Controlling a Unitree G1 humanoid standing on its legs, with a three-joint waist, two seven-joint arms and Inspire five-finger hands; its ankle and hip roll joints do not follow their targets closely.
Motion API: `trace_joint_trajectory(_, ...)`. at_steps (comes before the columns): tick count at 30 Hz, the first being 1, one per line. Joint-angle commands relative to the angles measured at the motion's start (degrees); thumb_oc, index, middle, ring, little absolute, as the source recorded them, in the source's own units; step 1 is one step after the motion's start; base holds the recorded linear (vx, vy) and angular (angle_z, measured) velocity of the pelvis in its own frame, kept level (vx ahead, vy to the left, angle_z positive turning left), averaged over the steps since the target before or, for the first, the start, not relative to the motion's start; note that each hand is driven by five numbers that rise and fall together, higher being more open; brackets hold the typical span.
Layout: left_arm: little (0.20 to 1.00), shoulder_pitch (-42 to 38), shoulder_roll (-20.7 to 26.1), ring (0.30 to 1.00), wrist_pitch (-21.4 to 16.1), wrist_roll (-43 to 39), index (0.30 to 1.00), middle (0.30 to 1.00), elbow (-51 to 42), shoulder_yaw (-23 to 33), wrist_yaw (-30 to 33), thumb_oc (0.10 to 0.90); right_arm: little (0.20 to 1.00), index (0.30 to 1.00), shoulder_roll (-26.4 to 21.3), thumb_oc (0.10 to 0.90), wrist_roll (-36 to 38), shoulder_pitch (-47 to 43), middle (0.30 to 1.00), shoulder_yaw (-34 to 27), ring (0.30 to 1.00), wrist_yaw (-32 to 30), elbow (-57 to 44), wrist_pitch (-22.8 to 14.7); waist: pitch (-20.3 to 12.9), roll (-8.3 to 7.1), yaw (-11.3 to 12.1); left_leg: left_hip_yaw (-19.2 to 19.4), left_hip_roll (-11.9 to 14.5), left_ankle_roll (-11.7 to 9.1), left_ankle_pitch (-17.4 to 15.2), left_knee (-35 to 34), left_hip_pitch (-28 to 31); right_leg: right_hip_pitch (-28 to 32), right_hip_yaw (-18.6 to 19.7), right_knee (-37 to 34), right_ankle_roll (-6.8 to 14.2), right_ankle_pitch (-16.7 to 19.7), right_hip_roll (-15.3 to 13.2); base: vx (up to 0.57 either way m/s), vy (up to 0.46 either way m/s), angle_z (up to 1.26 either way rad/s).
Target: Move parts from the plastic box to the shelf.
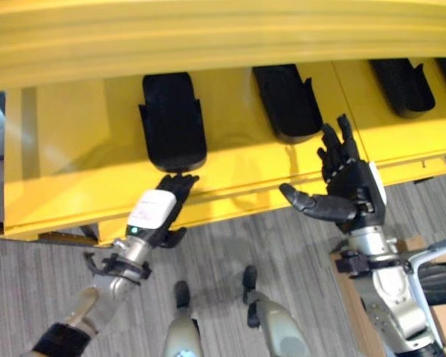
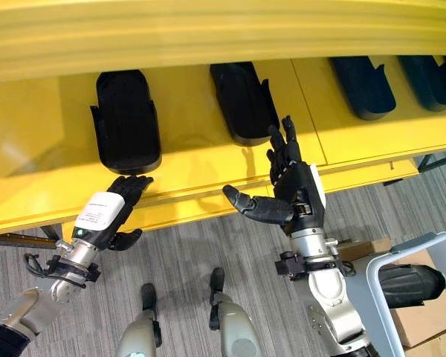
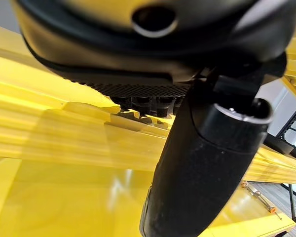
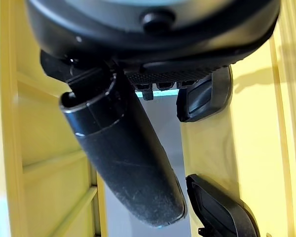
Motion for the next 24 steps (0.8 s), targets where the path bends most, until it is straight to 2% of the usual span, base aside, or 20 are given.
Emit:
trace_joint_trajectory(1, 1.0, -3.96, -2.23, 1.0, -0.93, -1.16, 1.0, 1.0, 0.47, 0.13, 2.52, 0.9, 1.0, 1.0, -1.0, 0.9, -0.29, -2.34, 1.0, -2.47, 1.0, -0.14, -5.86, -6.26, -2.23, 0.28, -0.96, 0.59, 5.48, -0.26, -0.16, -0.5, 2.57, -5.12, 2.13, 11.64, 6.68, -4.32, -6.24, 0.0, 0.0, 0.0)
trace_joint_trajectory(24, 1.0, -8.13, -3.21, 1.0, 0.51, -1.07, 1.0, 1.0, 5.27, -1.15, 3.97, 0.9, 1.0, 1.0, -0.94, 0.9, -0.27, -1.53, 1.0, -2.7, 1.0, -0.2, -6.01, -6.46, -2.1, -0.05, -1.69, 0.87, 5.46, -0.37, -0.39, 0.16, 1.93, -5.57, 2.44, 11.39, 6.63, -3.95, -6.18, 0.0, 0.0, 0.0)
